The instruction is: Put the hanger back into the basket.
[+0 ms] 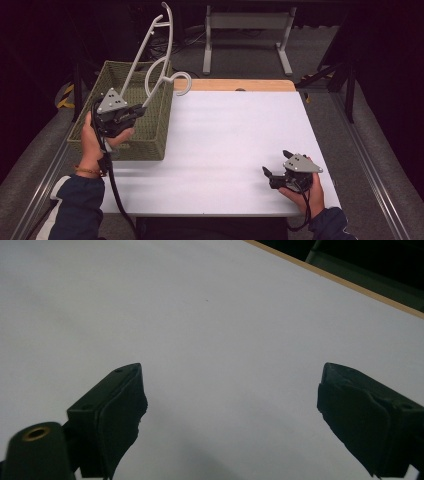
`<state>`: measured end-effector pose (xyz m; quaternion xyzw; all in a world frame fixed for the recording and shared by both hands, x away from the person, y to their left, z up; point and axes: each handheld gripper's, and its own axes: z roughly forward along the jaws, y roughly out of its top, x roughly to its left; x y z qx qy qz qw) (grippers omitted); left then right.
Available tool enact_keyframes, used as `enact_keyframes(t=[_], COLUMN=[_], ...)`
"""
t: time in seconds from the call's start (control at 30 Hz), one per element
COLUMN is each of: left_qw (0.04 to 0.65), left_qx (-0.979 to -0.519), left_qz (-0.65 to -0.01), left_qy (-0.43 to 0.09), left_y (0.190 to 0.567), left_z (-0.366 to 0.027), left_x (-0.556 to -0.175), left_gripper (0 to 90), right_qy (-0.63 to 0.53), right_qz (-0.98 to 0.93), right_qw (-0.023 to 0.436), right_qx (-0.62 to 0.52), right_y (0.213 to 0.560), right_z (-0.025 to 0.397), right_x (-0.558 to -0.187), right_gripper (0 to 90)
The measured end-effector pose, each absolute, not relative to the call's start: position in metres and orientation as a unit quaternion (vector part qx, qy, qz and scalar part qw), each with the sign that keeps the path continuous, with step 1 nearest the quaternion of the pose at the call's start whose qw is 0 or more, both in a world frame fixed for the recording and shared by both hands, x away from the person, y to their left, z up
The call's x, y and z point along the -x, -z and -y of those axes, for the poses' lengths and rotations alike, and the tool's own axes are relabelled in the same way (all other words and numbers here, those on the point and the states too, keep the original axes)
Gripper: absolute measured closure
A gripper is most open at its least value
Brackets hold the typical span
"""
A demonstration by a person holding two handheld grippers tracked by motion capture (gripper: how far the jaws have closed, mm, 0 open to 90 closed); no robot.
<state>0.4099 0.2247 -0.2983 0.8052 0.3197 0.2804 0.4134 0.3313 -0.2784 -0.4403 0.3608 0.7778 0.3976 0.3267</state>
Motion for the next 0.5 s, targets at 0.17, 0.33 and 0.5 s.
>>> enact_keyframes(t=[0.17, 0.33, 0.5], left_qw=[0.407, 0.408, 0.394], left_qx=[-0.808, -0.807, -0.812], left_qz=[-0.326, -0.332, -0.338], left_qy=[-0.275, -0.269, -0.267], left_y=[0.306, 0.314, 0.321], left_z=[-0.237, -0.246, -0.25], left_x=[-0.419, -0.429, -0.439], left_gripper=[82.4, 82.3, 82.3], right_qy=[-0.395, -0.392, -0.391], right_qz=[-0.78, -0.783, -0.784], right_qw=[0.326, 0.324, 0.322], right_qx=[-0.361, -0.358, -0.359], right_y=[0.441, 0.443, 0.444], right_z=[0.277, 0.276, 0.276], right_x=[-0.332, -0.332, -0.332], right_gripper=[12.4, 12.4, 12.4])
